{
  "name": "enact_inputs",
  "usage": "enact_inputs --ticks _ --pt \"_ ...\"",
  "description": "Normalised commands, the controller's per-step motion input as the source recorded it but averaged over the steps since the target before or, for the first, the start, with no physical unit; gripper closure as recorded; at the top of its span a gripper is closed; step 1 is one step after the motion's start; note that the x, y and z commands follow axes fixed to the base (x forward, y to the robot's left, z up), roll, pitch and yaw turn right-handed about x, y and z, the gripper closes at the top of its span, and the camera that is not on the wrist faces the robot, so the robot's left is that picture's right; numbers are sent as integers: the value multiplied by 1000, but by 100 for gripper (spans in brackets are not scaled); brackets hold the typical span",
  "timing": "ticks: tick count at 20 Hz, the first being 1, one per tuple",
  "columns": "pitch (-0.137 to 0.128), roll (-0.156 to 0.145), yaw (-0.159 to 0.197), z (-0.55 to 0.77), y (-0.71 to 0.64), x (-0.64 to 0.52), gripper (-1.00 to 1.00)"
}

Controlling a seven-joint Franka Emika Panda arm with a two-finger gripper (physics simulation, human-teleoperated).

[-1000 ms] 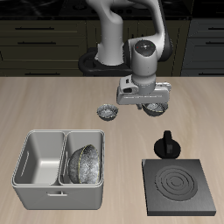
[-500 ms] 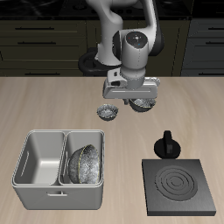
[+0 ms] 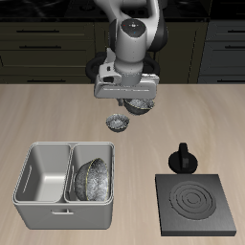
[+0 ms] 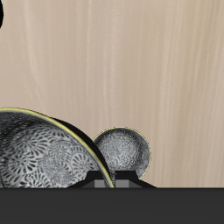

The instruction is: Turn off the stove and place the largest bowl in the left side of the drainer and the medium bowl in the right side

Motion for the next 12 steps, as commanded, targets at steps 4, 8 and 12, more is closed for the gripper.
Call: enact_inputs --ticks 4,8,12 --pt "26 14 -44 298 -566 272 100" --pt "3 -5 -62 343 -643 263 100" --pt "-28 -36 -22 318 -485 211 100"
